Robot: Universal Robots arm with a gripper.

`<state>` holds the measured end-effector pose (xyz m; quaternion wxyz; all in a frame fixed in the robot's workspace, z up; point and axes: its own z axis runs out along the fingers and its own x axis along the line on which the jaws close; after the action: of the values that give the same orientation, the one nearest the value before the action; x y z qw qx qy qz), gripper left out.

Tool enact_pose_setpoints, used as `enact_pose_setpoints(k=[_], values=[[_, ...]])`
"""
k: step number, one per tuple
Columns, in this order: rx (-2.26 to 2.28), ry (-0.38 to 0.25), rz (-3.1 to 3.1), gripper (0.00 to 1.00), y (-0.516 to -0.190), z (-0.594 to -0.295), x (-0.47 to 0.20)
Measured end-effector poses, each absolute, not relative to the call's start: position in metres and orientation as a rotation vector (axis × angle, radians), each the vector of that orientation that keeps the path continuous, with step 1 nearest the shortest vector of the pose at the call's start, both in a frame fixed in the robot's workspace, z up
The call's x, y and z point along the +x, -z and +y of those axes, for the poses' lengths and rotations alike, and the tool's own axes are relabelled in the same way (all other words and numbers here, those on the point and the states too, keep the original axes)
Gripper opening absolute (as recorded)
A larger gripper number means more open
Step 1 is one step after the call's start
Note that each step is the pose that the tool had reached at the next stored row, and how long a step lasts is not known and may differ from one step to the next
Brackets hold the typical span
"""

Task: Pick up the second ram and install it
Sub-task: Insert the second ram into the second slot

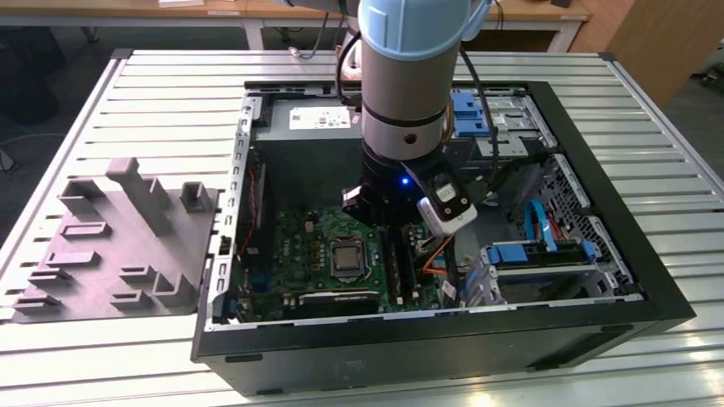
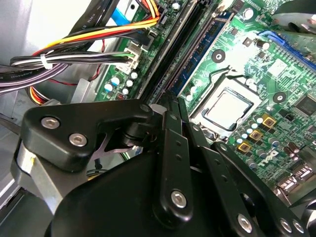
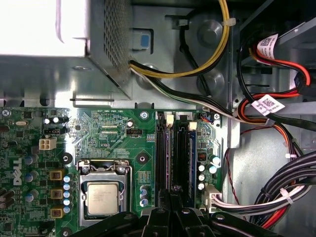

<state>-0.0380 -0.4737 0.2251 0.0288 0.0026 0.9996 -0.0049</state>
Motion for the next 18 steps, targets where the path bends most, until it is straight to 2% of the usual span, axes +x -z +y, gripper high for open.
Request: enact_pose_setpoints(k=[18], values=[[0.037, 0.013, 3.084, 0.12, -0.2247, -0.4740, -0.0377]])
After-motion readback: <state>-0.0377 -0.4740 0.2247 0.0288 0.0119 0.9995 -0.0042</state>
